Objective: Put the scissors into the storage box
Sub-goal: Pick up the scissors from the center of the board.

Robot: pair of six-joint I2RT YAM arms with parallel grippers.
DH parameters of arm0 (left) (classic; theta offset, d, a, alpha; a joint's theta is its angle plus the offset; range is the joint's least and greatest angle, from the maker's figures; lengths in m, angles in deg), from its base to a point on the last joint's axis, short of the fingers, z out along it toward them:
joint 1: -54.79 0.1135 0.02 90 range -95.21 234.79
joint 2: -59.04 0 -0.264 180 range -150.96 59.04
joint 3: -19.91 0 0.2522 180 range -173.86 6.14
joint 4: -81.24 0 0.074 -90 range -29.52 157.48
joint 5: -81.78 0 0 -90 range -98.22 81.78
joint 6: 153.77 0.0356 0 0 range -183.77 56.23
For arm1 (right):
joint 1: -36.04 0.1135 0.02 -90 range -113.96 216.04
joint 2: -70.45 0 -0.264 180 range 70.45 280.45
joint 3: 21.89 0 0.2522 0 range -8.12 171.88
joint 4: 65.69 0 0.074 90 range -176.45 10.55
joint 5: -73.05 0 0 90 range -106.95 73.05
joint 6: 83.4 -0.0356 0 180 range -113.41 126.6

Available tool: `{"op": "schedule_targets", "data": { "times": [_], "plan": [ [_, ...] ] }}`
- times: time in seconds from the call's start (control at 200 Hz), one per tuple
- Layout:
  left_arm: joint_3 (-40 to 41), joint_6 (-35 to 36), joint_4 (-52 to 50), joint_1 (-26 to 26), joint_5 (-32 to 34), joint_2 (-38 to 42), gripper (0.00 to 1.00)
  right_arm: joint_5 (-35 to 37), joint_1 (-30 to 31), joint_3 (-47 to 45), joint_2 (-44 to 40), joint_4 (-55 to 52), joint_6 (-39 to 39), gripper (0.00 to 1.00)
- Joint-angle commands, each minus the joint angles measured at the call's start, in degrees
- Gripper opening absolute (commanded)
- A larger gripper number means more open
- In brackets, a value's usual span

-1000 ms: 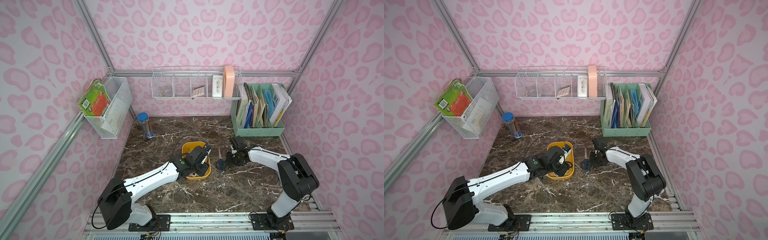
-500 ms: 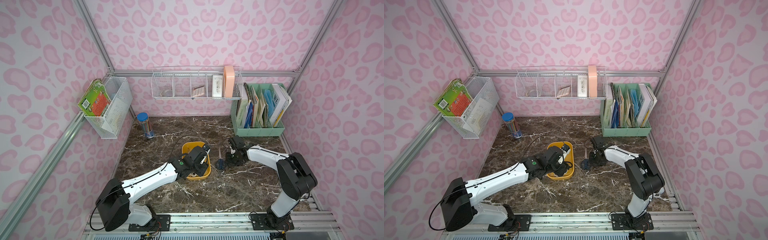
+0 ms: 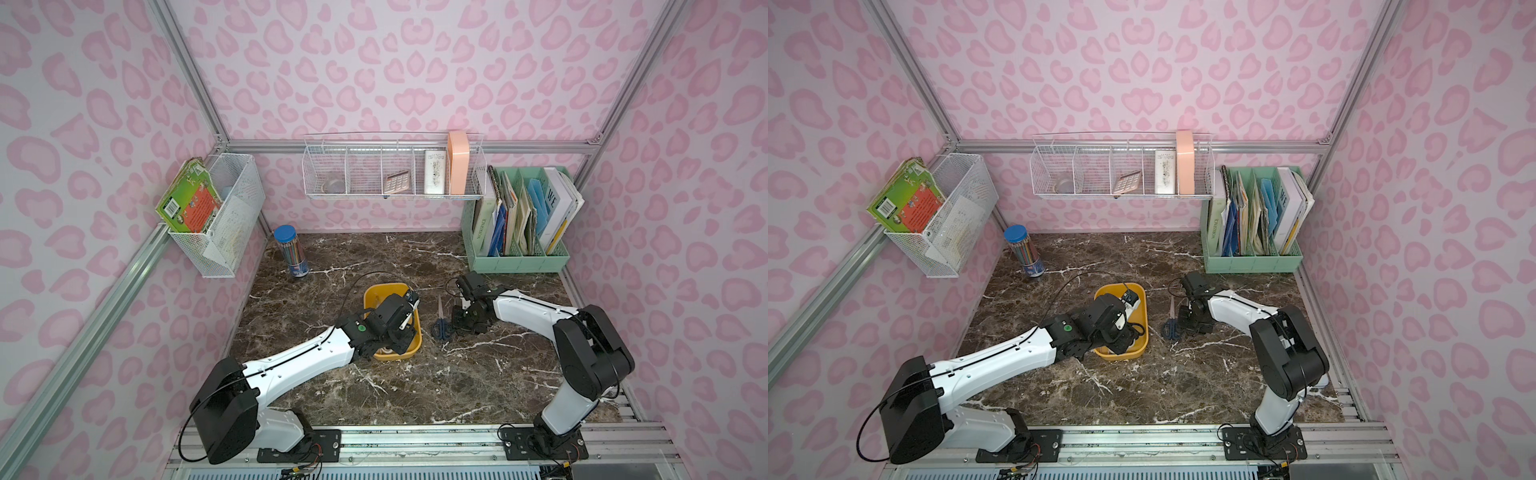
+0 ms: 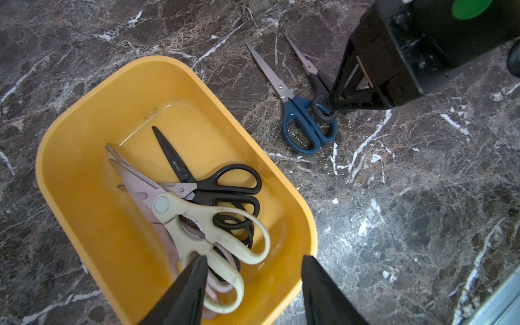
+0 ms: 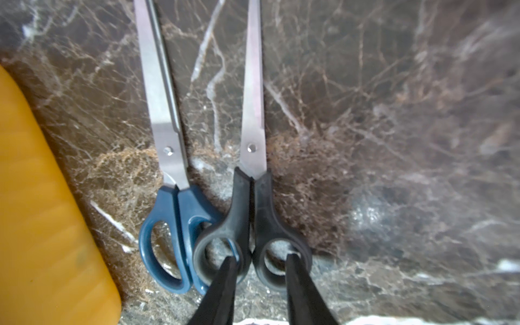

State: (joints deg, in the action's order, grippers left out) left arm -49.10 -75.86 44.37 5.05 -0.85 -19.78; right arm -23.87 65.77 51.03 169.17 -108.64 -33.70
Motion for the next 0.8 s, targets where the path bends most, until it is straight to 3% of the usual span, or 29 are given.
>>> {"op": "schedule_targets", "data": {
  "times": [0.0,0.285,0.795],
  "plan": [
    [0.1,-0.5,0.8,0.0,0.3,0.2,0.58,-0.7,0.2,0.1,0.3,0.2,-0.6,0.33],
    [0.5,-0.6,0.9,0.0,0.5,0.0,0.59,0.1,0.1,-1.4,3.2,1.8,-1.1,0.33],
    [0.8,-0.7,0.9,0.1,1.1,0.0,0.59,2.1,-0.5,-2.2,3.5,1.7,-0.4,0.09]
  ]
}}
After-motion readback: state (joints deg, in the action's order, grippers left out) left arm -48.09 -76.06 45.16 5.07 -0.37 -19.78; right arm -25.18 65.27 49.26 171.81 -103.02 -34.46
